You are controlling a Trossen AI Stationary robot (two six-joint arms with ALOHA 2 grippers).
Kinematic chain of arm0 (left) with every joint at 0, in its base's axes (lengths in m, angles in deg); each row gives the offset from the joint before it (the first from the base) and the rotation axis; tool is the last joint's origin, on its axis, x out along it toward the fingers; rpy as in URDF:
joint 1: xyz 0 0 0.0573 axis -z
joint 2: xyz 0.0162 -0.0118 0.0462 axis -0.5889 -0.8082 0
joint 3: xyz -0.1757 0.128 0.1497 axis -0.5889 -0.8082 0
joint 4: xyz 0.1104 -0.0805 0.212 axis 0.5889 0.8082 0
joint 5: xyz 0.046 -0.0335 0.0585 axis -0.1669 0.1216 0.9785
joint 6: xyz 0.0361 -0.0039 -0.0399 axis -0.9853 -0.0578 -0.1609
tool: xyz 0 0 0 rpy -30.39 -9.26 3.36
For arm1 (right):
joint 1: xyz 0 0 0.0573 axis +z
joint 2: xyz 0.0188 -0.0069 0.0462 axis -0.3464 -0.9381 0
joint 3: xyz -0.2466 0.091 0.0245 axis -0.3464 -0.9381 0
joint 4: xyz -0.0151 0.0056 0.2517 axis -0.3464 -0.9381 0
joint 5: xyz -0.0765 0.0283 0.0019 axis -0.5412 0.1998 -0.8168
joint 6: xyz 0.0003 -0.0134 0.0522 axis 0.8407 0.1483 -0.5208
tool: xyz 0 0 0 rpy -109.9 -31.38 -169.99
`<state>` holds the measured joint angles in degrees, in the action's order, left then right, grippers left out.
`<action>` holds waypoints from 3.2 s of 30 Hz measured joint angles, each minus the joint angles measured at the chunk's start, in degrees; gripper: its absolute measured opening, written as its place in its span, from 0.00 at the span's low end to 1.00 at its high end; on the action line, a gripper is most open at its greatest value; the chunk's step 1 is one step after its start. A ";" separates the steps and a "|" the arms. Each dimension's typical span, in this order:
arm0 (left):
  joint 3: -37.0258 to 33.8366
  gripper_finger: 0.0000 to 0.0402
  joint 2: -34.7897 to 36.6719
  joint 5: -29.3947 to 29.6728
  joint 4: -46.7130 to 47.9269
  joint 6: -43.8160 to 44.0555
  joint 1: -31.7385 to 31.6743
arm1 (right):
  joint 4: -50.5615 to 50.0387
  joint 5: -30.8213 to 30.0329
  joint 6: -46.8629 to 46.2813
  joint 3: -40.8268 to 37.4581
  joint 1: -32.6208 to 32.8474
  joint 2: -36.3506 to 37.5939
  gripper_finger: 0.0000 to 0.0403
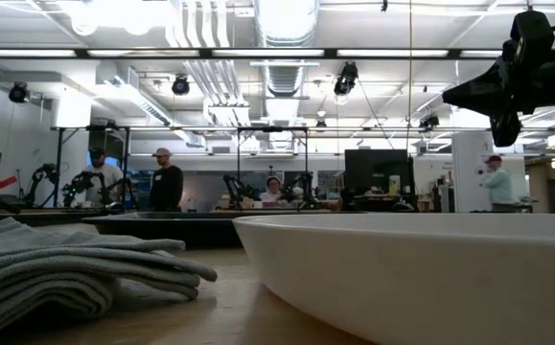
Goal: Set up tray
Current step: Put the light orange mug on the black tray
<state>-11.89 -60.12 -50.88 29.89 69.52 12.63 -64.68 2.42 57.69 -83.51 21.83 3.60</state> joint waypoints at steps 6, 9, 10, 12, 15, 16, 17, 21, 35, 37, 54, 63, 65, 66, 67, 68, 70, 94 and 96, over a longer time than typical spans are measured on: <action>0.00 0.24 0.02 0.00 0.01 -0.12 -0.02 | 0.00 -0.02 0.00 0.00 0.00 -0.02 0.02; 0.00 0.17 0.01 0.00 0.00 -0.12 -0.02 | 0.01 -0.02 0.00 0.00 0.00 -0.27 0.02; 0.00 0.15 0.02 0.00 0.00 -0.12 -0.02 | -0.01 -0.02 0.00 0.00 0.02 -0.37 0.02; 0.00 0.11 0.02 -0.02 -0.01 -0.12 -0.02 | 0.00 -0.02 0.00 0.00 0.00 -0.55 0.02; 0.22 0.03 0.22 -0.85 0.10 -0.23 -0.05 | -0.01 -0.02 0.00 0.00 0.01 -0.76 0.02; 0.40 0.02 0.39 -1.44 -0.02 -0.30 -0.07 | -0.01 -0.02 0.00 0.00 0.00 -0.76 0.02; 0.55 0.01 0.65 -1.64 -0.10 -0.31 -0.07 | -0.01 -0.02 0.00 0.00 0.00 -0.76 0.02; 1.83 0.01 2.07 -1.52 -0.11 -0.91 -0.13 | 0.00 -0.02 0.00 0.00 0.02 -0.76 0.02; 9.51 0.00 4.81 5.09 0.52 -10.17 -4.08 | 0.03 -0.04 -0.02 0.00 0.00 -0.75 0.02; 10.00 0.00 4.81 5.30 0.71 -11.52 -5.63 | 0.03 -0.04 -0.02 0.00 0.00 -0.76 0.02; 12.40 0.00 4.79 8.22 0.10 -36.12 -24.13 | 0.03 -0.04 -0.02 0.00 0.00 -0.72 0.02; 12.37 0.00 4.76 9.28 -0.05 -50.58 -33.80 | 0.03 -0.04 -0.04 0.00 0.00 -0.72 0.02; 12.35 0.00 4.76 9.58 -0.68 -53.67 -35.89 | 0.03 -0.04 -0.04 0.00 0.00 -0.72 0.02; 12.35 0.00 4.76 9.57 -1.01 -55.11 -36.90 | 0.03 -0.04 -0.04 0.00 0.00 -0.72 0.02; 12.35 0.00 4.76 9.62 -1.33 -56.60 -37.92 | 0.03 -0.04 -0.04 0.00 0.00 -0.72 0.02; 12.35 0.00 4.74 9.62 -1.57 -57.96 -38.93 | 0.03 -0.04 -0.04 0.00 0.00 -0.72 0.02; 12.33 0.00 4.74 9.62 -2.24 -60.51 -41.00 | 0.03 -0.04 -0.04 0.00 0.00 -0.72 0.02; 12.26 0.00 4.72 13.25 -3.42 -79.25 -57.51 | 0.04 -1.18 -0.02 0.00 0.02 -0.74 0.02; 12.26 0.00 4.72 14.09 -3.42 -79.38 -58.14 | 0.05 -1.18 -0.02 0.00 0.02 -0.74 0.02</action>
<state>0.37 -55.40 -36.78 26.48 -9.86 -45.51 -64.63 1.24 57.67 -83.51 21.85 2.86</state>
